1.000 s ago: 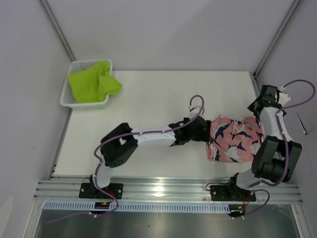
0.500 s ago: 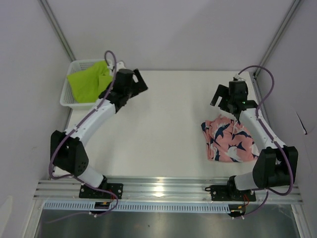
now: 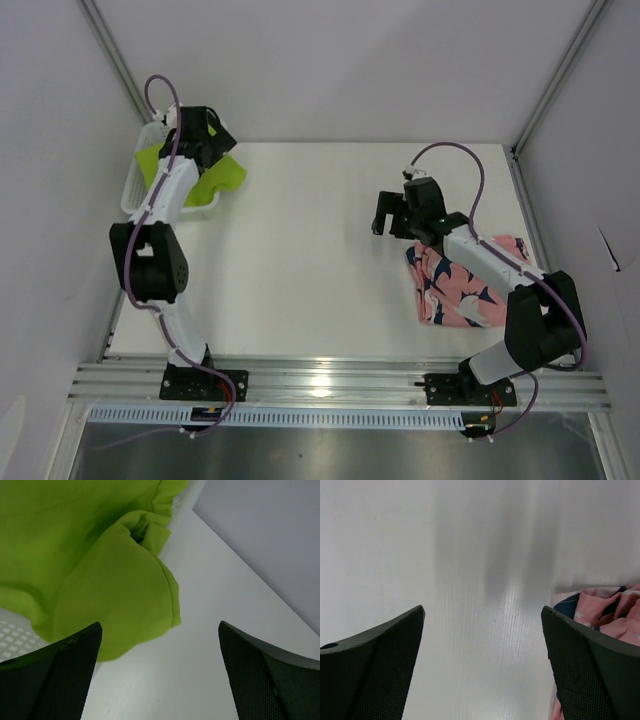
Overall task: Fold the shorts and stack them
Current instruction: Grab the shorts from the pile, then move the shorts to the center of the board
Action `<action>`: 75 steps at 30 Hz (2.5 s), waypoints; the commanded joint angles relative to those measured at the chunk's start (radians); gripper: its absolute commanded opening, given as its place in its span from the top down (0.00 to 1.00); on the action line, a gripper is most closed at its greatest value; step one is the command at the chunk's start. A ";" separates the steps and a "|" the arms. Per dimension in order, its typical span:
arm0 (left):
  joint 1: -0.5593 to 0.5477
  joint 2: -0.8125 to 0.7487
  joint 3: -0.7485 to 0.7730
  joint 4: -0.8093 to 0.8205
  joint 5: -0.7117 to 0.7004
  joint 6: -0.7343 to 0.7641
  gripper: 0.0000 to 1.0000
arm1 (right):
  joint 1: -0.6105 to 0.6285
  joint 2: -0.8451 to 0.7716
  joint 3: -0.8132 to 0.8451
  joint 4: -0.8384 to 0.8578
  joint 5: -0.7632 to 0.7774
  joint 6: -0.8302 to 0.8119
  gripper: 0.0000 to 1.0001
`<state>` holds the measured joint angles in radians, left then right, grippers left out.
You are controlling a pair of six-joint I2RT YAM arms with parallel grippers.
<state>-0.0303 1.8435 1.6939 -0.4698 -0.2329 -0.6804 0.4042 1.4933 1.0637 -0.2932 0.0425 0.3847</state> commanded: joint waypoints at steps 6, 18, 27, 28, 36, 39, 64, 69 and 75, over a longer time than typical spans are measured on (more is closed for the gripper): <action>0.093 0.295 0.263 -0.089 0.056 -0.045 0.09 | 0.054 -0.007 -0.048 0.080 -0.003 0.008 0.00; 0.141 0.142 0.155 0.034 0.086 -0.054 1.00 | 0.059 -0.010 -0.093 0.112 -0.013 0.017 0.00; 0.124 -0.153 0.115 0.101 0.075 0.036 1.00 | 0.073 0.016 -0.076 0.118 -0.019 0.019 0.01; 0.109 -0.186 0.101 0.124 0.096 0.062 1.00 | 0.074 0.019 -0.073 0.117 -0.016 0.020 0.00; -0.143 -0.502 0.104 0.171 0.213 0.145 1.00 | 0.074 -0.018 -0.024 0.103 -0.013 0.016 0.00; -0.241 -0.587 0.087 0.213 0.266 0.134 1.00 | 0.074 -0.053 -0.015 0.101 -0.004 0.011 0.00; -0.298 -0.760 -0.855 0.358 0.104 -0.114 0.01 | -0.025 -0.240 -0.154 0.052 -0.122 0.000 0.01; -0.417 -0.816 -0.763 0.249 0.078 0.016 0.01 | -0.019 -0.297 -0.208 -0.047 -0.255 0.003 0.07; -0.668 -0.822 -0.747 0.126 0.082 0.079 0.01 | 0.132 -0.422 -0.280 -0.193 -0.349 0.037 0.12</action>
<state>-0.5800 1.0142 0.9409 -0.2432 -0.1436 -0.6823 0.4725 1.1492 0.8036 -0.4011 -0.2241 0.4080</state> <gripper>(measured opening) 0.991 0.886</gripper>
